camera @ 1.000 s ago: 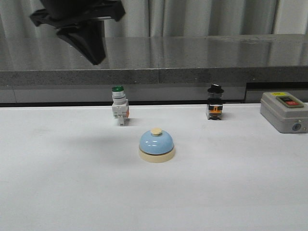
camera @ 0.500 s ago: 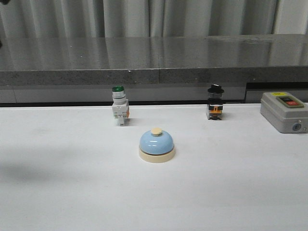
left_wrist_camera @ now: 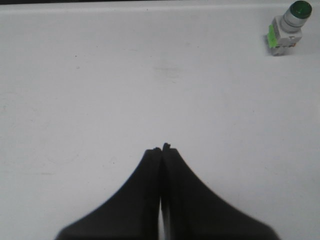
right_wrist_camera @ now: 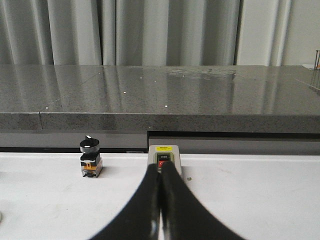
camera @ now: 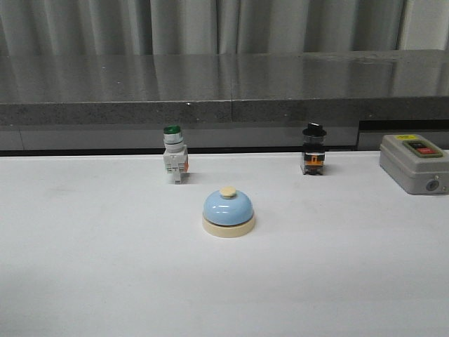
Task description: Place and press bell with both arms
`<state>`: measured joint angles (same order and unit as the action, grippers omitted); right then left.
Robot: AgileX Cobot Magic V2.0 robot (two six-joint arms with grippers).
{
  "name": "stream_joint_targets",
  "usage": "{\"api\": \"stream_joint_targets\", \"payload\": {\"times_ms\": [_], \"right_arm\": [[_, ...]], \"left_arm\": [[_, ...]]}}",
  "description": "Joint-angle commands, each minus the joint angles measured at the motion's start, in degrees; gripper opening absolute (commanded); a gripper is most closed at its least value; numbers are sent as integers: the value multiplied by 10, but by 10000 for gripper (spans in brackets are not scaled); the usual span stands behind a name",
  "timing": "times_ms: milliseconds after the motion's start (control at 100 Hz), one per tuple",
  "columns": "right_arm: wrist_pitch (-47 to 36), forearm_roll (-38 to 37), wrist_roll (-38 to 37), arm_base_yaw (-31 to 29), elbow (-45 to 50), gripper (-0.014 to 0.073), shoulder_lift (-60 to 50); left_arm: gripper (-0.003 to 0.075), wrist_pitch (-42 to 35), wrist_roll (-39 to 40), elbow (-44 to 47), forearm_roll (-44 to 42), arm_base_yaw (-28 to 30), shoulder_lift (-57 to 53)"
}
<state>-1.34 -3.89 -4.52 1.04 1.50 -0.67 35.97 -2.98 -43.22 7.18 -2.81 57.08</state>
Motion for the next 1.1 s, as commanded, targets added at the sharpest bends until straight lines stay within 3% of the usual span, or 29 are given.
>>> {"api": "stream_joint_targets", "payload": {"times_ms": [0,710,920,1090], "right_arm": [[-49,2,-2,-3,-8,-69,-8],[-49,2,-2,-3,-8,-69,-8],[-49,2,-2,-3,-8,-69,-8],[-49,2,-2,-3,-8,-69,-8]], "left_arm": [[-20,-61,7,11,5,3,-44],[-20,-220,-11,203,1,3,-407],[-20,-237,-11,237,1,3,-488],[-20,-296,-11,289,1,3,-548]]}}
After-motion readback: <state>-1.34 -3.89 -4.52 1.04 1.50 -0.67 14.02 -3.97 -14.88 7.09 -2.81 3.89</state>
